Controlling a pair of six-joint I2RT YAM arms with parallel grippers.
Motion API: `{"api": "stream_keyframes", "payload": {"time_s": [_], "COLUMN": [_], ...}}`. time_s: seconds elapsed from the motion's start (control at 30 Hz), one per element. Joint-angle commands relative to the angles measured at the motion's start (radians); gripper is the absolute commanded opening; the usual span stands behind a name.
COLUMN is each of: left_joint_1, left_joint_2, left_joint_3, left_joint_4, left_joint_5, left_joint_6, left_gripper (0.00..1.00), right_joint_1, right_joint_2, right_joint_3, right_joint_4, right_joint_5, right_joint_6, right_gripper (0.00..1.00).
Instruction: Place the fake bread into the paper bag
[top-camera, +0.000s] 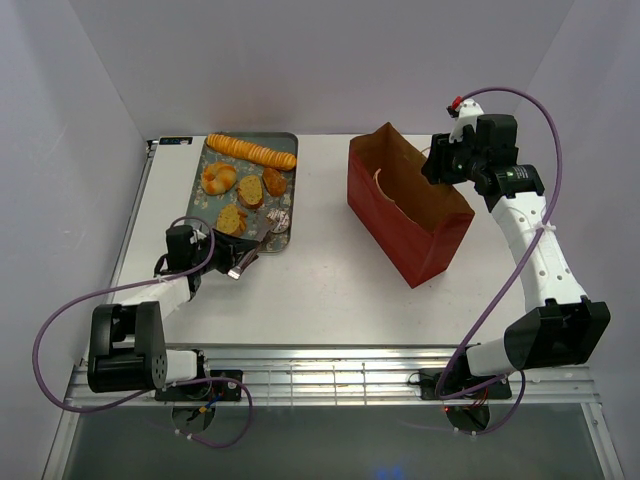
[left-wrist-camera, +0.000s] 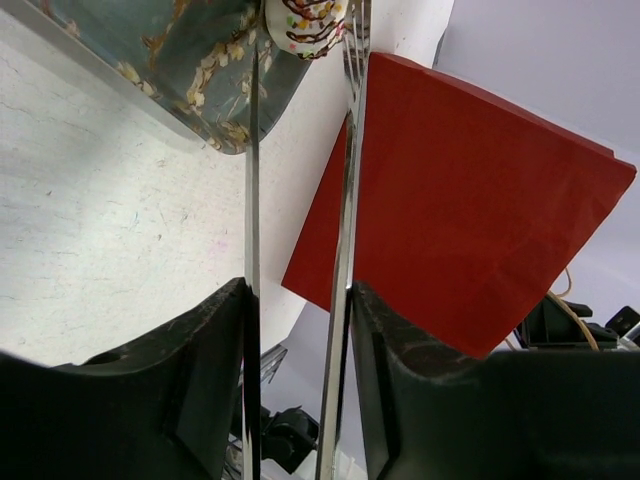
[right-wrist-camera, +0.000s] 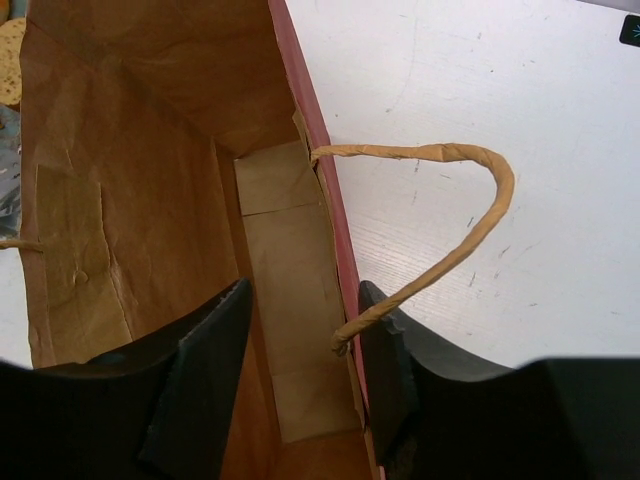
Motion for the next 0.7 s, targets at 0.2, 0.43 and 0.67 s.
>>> {"api": "stream_keyframes", "payload": {"time_s": [0.2, 0.43, 0.67], "left_joint_1": [0.007, 0.007, 0.007], "left_joint_2": [0.049, -0.001, -0.163], "left_joint_3": [0.049, 0.055, 0.154], "left_joint_4": [0.064, 0.058, -0.128], "left_joint_5": [0.03, 0.037, -0.002], "left_joint_6": [0.016, 0.04, 0.146], "left_gripper": [0.33, 0.2, 0.12], "right_joint_1": [0.003, 0.001, 0.003], "right_joint_2": [-0.024, -0.033, -0.039], "right_joint_3": [0.002, -0.025, -0.03], "right_joint_4": [0.037, 0.04, 0.017], "right_joint_5": [-0.042, -0.076, -0.071], "right_joint_6": [0.027, 0.102, 0.145], "right_gripper": [0.36, 0.22, 0.1]}}
